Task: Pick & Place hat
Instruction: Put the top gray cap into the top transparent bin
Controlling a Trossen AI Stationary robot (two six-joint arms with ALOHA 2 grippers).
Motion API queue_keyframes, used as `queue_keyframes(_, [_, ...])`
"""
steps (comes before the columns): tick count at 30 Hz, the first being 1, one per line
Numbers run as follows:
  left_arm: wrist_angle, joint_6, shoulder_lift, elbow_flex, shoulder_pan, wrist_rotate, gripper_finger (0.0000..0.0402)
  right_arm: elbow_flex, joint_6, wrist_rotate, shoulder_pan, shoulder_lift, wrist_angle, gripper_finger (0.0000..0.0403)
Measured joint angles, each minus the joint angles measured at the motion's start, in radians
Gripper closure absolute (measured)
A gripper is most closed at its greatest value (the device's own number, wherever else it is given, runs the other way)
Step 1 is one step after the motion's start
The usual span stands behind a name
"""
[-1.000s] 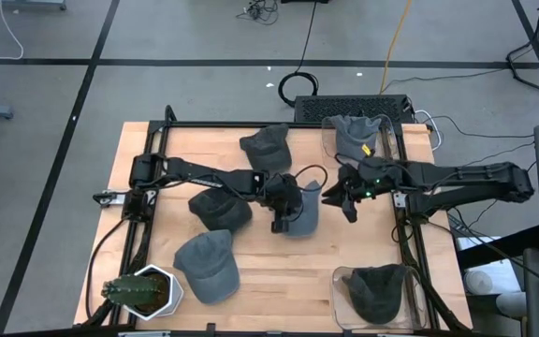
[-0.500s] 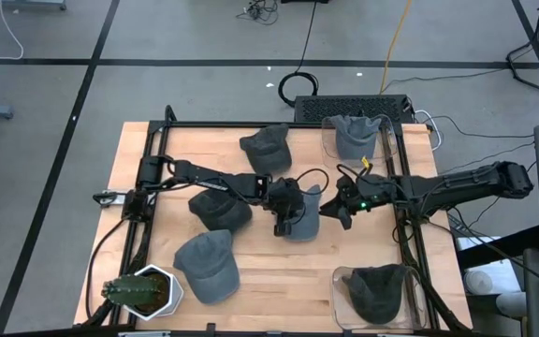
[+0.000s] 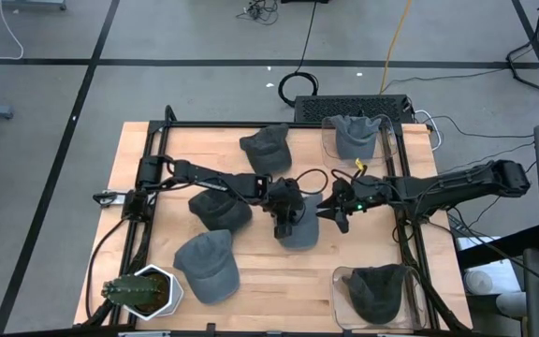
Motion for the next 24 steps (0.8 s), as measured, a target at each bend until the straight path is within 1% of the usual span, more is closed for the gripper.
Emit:
queue_keyframes(2, [-0.027,-0.022,-0.012,0.000,0.009,0.000,0.0208,0.000,-0.023,-0.001,0.001,0.030,0.031,0.0230])
queue_keyframes(5, [-0.108,-0.037,-0.060,0.000,0.024,-0.004,0.0177,0.000,-0.060,-0.001,0.002,0.081,0.102,0.0199])
queue_keyframes(7, [-0.206,-0.032,-0.106,0.000,0.031,-0.009,0.0163,0.000,-0.078,-0.001,0.002,0.120,0.151,0.0182])
queue_keyframes(10, [-0.353,-0.031,-0.180,0.000,0.031,-0.061,0.0155,0.009,-0.082,-0.003,-0.001,0.190,0.223,0.0165])
queue_keyframes(13, [-0.475,-0.045,-0.259,0.000,0.028,-0.102,0.0160,0.052,-0.141,-0.033,-0.002,0.265,0.258,0.0160])
queue_keyframes(15, [-0.524,-0.081,-0.305,0.000,0.022,-0.112,0.0169,0.102,-0.200,-0.059,-0.002,0.318,0.232,0.0161])
queue_keyframes(20, [-0.516,-0.205,-0.414,0.000,-0.004,-0.113,0.0201,0.254,-0.332,-0.132,-0.013,0.449,0.032,0.0171])
queue_keyframes(22, [-0.516,-0.257,-0.447,0.000,-0.014,-0.126,0.0215,0.304,-0.357,-0.134,-0.013,0.489,-0.061,0.0173])
queue_keyframes(24, [-0.532,-0.309,-0.482,0.000,-0.023,-0.158,0.0227,0.338,-0.376,-0.132,-0.013,0.522,-0.118,0.0174])
